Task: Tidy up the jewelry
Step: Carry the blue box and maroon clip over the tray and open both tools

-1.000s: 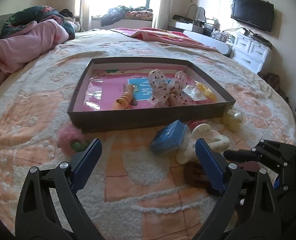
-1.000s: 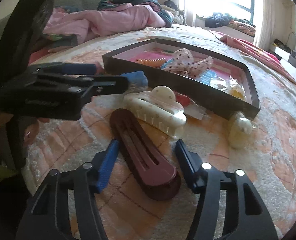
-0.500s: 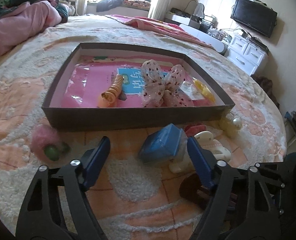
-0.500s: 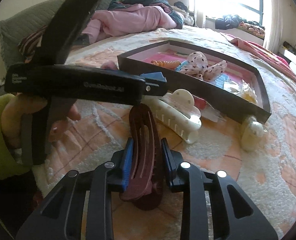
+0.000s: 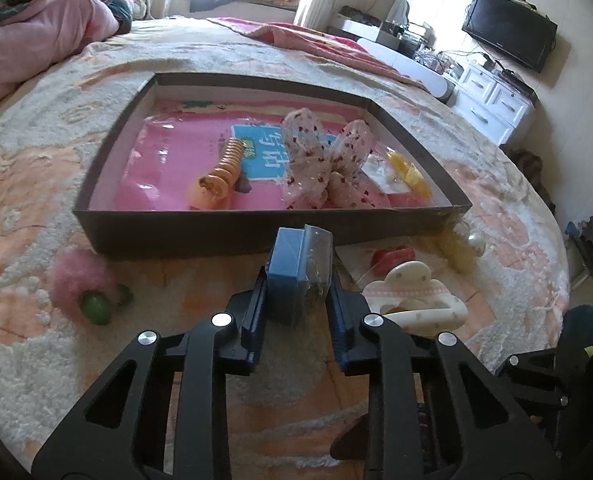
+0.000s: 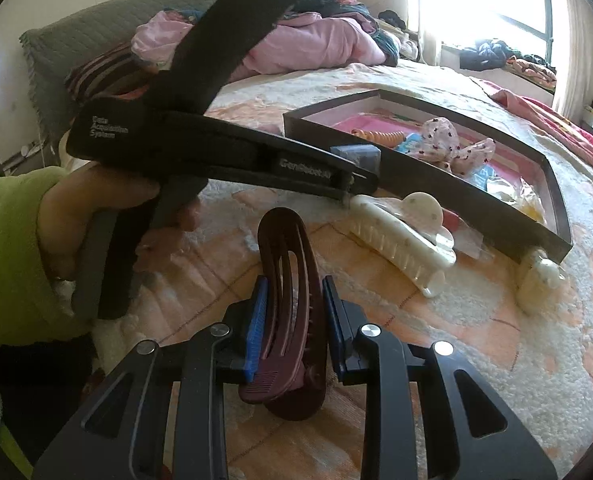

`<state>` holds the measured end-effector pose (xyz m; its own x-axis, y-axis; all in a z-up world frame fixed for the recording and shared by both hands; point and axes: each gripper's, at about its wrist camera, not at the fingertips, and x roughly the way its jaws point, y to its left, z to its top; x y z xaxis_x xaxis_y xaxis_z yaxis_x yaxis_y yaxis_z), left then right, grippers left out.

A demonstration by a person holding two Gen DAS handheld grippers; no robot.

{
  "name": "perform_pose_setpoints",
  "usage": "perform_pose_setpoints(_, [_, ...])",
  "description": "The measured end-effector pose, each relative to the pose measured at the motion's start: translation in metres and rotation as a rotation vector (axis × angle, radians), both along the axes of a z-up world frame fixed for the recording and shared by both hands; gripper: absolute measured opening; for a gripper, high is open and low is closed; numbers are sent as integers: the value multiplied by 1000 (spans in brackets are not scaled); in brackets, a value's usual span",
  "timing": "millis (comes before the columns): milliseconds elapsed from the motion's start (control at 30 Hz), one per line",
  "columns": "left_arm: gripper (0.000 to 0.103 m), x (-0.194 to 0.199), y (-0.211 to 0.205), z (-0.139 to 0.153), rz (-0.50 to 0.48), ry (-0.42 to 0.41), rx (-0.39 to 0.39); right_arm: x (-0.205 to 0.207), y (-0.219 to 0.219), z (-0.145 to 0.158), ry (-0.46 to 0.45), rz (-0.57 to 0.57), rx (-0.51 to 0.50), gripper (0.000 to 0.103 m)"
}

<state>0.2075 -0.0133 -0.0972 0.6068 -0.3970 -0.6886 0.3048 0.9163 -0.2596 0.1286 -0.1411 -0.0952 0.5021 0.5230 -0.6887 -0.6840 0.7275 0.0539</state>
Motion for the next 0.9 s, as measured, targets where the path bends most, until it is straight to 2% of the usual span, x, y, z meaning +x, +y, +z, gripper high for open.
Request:
perform_pose_setpoints(400, [18,-16,33,26,90,-67,5,2,-2,10,-17,0,45,26])
perform_pose_setpoints(667, [18,-22,51,34,146,-87,-1,10,-12,22,-35,-52,91,26])
perform_pose_setpoints(900, [18,-21,51,42,152,-107,-10,24,-26,33,-45,-110,133,26])
